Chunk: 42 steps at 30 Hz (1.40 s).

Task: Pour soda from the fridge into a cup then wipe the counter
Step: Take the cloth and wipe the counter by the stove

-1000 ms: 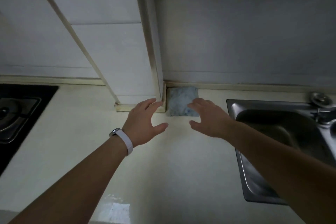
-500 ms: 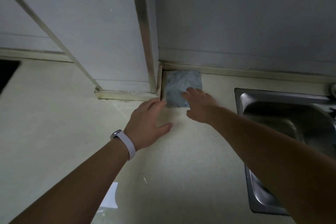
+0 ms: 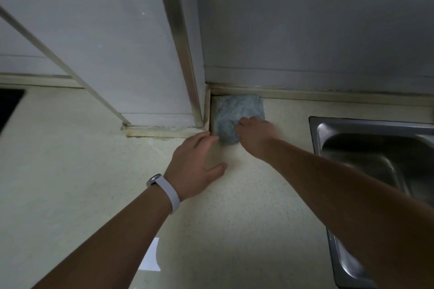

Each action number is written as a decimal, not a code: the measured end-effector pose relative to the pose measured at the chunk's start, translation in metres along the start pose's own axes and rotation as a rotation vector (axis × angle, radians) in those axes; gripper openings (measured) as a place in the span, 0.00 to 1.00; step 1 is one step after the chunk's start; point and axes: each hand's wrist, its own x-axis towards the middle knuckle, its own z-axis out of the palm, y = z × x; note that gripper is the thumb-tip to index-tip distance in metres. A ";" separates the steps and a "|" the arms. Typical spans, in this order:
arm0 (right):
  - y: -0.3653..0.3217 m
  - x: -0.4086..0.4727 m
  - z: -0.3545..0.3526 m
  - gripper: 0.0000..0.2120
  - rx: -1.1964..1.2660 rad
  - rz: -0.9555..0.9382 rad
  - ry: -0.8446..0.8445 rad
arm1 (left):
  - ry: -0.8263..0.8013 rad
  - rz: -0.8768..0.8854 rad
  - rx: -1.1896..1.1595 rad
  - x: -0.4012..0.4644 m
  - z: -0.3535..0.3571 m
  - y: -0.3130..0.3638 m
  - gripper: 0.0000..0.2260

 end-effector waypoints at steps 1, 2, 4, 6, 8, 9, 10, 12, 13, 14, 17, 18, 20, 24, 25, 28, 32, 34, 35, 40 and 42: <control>-0.001 -0.001 -0.001 0.18 0.038 0.010 0.002 | 0.003 0.000 0.003 -0.002 -0.003 -0.002 0.34; -0.001 -0.003 -0.003 0.18 0.087 0.027 0.011 | 0.008 0.001 0.003 -0.004 -0.006 -0.003 0.35; -0.002 -0.010 -0.010 0.15 0.207 0.051 0.054 | 0.019 -0.001 0.003 -0.010 -0.012 -0.007 0.36; -0.005 -0.018 -0.022 0.09 0.341 0.069 0.073 | 0.024 -0.012 0.010 -0.015 -0.019 -0.009 0.34; -0.010 -0.027 -0.038 0.05 0.497 0.109 0.017 | 0.021 -0.021 0.010 -0.019 -0.024 -0.008 0.32; -0.013 -0.030 -0.045 0.05 0.563 0.120 -0.020 | 0.017 -0.017 0.007 -0.020 -0.025 -0.006 0.31; -0.015 -0.033 -0.052 0.06 0.615 0.125 -0.054 | 0.012 -0.009 0.001 -0.021 -0.026 -0.003 0.31; -0.019 -0.040 -0.065 0.06 0.673 0.132 -0.091 | -0.007 0.008 -0.013 -0.022 -0.025 0.005 0.32; -0.021 -0.044 -0.071 0.06 0.683 0.135 -0.102 | -0.017 0.016 -0.014 -0.022 -0.024 0.010 0.33; -0.023 -0.048 -0.076 0.06 0.686 0.136 -0.110 | -0.025 0.024 -0.013 -0.023 -0.024 0.014 0.34; -0.030 -0.064 -0.091 0.07 0.710 0.138 -0.122 | -0.018 0.045 -0.025 -0.028 -0.025 0.025 0.34; -0.033 -0.071 -0.095 0.07 0.721 0.137 -0.120 | -0.010 0.051 -0.041 -0.031 -0.026 0.028 0.33; -0.038 -0.081 -0.105 0.07 0.735 0.131 -0.110 | 0.009 0.050 -0.069 -0.036 -0.028 0.033 0.30; -0.049 -0.100 -0.128 0.08 0.731 0.118 -0.081 | 0.070 0.100 -0.127 -0.050 -0.043 0.049 0.16; -0.051 -0.105 -0.134 0.08 0.725 0.111 -0.073 | 0.088 0.115 -0.145 -0.053 -0.049 0.054 0.12; -0.057 -0.120 -0.151 0.07 0.689 0.094 -0.056 | 0.104 0.102 -0.196 -0.065 -0.067 0.068 0.14; -0.064 -0.141 -0.164 0.06 0.745 0.082 -0.001 | 0.118 0.115 -0.210 -0.077 -0.087 0.078 0.10; -0.069 -0.151 -0.166 0.08 0.839 0.058 0.002 | 0.146 0.129 -0.205 -0.082 -0.096 0.081 0.09; -0.071 -0.155 -0.165 0.11 0.886 0.039 -0.021 | 0.158 0.131 -0.201 -0.085 -0.100 0.082 0.09; -0.086 -0.160 -0.146 0.17 0.650 -0.005 -0.019 | 0.174 0.090 -0.228 -0.096 -0.117 0.075 0.09; -0.097 -0.157 -0.143 0.16 0.650 0.009 0.017 | 0.182 0.084 -0.232 -0.103 -0.123 0.069 0.09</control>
